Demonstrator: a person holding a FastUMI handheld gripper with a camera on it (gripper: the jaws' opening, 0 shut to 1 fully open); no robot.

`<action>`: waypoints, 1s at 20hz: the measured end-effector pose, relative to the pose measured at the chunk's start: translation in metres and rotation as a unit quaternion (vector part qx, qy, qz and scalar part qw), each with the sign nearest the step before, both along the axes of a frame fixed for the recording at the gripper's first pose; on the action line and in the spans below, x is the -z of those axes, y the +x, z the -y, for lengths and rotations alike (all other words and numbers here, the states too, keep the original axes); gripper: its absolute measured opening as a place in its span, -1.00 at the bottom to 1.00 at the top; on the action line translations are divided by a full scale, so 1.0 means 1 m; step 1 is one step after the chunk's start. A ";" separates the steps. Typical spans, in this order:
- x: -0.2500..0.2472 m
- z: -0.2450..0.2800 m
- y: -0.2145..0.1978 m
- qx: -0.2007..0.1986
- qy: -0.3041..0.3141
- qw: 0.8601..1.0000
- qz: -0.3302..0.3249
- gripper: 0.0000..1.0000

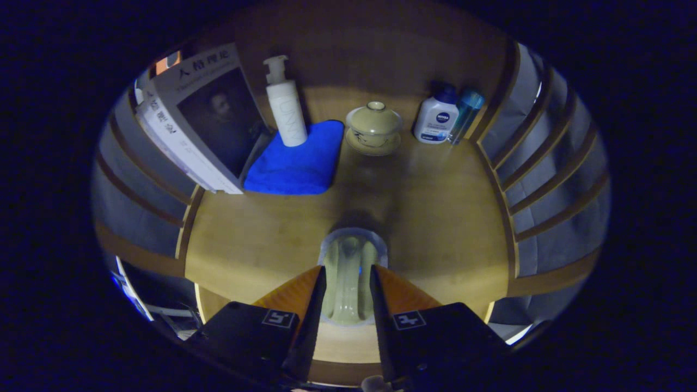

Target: Pull open the drawer, take out the items inside it, and place them on the countertop above the cabinet.

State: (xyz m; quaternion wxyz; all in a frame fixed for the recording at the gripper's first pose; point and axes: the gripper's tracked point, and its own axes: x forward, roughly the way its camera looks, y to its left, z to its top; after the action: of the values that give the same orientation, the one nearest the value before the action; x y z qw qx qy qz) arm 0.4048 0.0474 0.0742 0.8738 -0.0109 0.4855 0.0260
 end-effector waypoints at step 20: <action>-0.036 -0.050 -0.212 -0.050 0.010 0.926 0.375 0.98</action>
State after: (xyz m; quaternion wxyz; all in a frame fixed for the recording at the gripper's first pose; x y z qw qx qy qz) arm 0.1925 0.0971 0.1101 0.9897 -0.0350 0.1211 0.0685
